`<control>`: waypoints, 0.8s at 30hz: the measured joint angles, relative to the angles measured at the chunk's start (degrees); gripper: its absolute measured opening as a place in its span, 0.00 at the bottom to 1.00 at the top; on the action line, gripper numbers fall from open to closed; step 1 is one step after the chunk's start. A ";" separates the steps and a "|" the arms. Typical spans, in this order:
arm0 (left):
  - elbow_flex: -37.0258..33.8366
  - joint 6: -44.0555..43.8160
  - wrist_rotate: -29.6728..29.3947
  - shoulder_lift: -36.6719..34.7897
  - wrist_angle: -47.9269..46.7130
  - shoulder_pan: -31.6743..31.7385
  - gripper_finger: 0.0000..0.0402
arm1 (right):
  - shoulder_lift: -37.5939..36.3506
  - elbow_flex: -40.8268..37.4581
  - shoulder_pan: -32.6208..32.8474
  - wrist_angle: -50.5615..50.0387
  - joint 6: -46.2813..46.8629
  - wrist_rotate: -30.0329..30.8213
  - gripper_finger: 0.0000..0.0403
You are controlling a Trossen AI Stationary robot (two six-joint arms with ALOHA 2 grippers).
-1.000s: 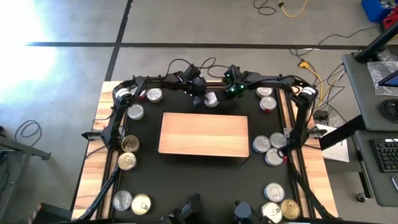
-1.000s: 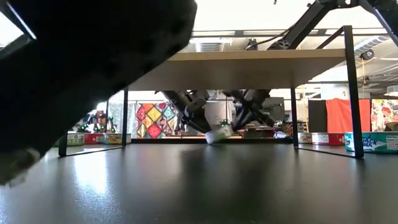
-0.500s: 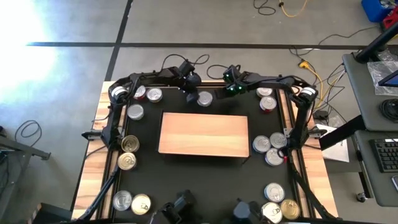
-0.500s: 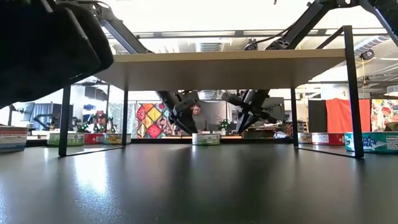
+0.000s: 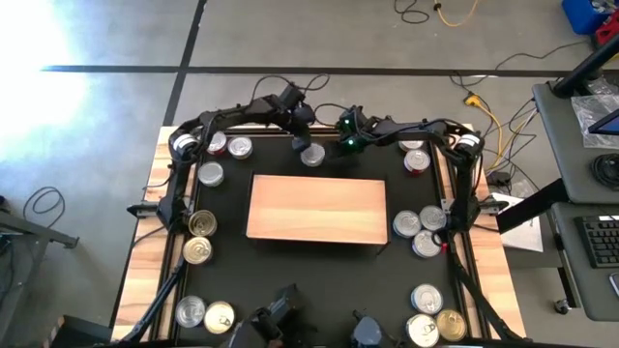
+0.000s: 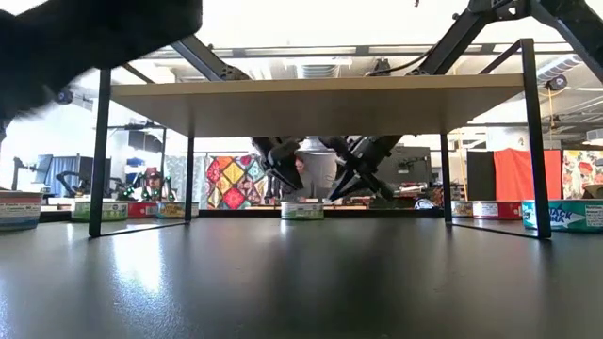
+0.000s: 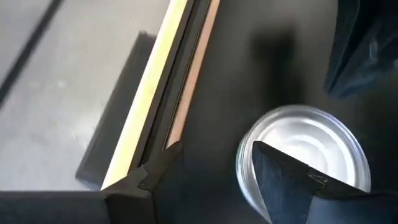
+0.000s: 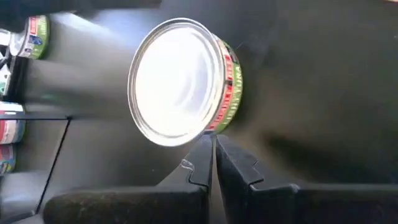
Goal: Stack canned seafood by type on shelf
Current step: Put the green white tuna can on the shelf
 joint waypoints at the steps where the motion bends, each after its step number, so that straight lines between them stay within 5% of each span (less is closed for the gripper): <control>1: 1.14 0.04 0.59 0.00 -2.81 0.42 0.43 | -0.27 0.00 -0.07 -0.15 -0.15 0.04 0.03; 6: 2.50 -2.18 2.55 -0.07 -14.44 1.80 0.43 | -0.53 0.02 -0.76 -0.23 -0.82 4.07 0.03; 12: -1.05 -2.62 2.89 -0.09 -17.34 1.65 0.43 | 0.20 0.02 -0.67 0.52 -0.12 7.98 0.03; 24: -4.76 -6.34 2.81 -0.07 2.81 0.56 0.43 | 0.71 0.02 1.27 0.89 2.46 7.98 0.03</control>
